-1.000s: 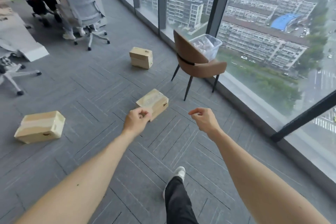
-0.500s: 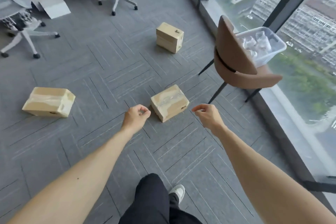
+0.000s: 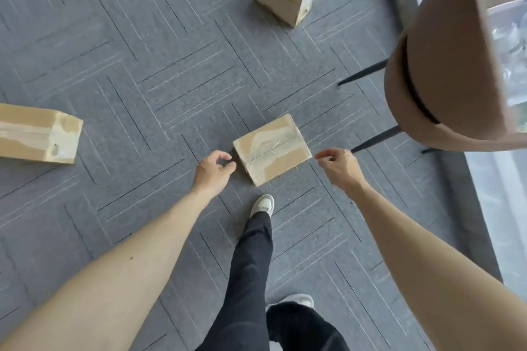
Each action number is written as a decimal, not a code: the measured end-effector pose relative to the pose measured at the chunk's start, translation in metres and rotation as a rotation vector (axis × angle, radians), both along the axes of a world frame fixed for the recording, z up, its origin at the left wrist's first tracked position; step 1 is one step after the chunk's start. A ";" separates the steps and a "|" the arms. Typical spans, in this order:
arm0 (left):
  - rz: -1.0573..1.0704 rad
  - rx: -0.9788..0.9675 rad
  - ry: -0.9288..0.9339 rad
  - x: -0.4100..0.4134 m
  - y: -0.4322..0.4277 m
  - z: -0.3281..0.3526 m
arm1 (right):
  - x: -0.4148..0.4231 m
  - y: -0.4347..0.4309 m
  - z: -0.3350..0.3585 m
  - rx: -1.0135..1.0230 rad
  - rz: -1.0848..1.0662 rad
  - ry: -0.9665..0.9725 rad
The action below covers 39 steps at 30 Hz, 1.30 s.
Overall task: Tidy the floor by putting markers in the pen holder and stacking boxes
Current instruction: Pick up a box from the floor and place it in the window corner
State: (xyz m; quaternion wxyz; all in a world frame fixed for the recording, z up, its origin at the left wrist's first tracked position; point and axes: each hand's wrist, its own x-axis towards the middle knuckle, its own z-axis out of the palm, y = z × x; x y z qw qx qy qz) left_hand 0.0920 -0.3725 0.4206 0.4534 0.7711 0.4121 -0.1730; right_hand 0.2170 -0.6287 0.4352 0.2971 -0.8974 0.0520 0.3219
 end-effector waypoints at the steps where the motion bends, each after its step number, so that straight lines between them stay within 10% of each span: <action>1: 0.004 -0.006 0.021 0.015 0.004 -0.016 | 0.014 0.005 -0.017 -0.012 -0.002 0.016; 21: 0.164 -0.089 0.360 0.109 0.000 -0.411 | 0.146 0.022 -0.402 -0.174 0.239 0.162; 39: 0.306 -0.246 0.419 0.114 0.001 -0.484 | 0.166 0.040 -0.487 -0.199 0.182 0.253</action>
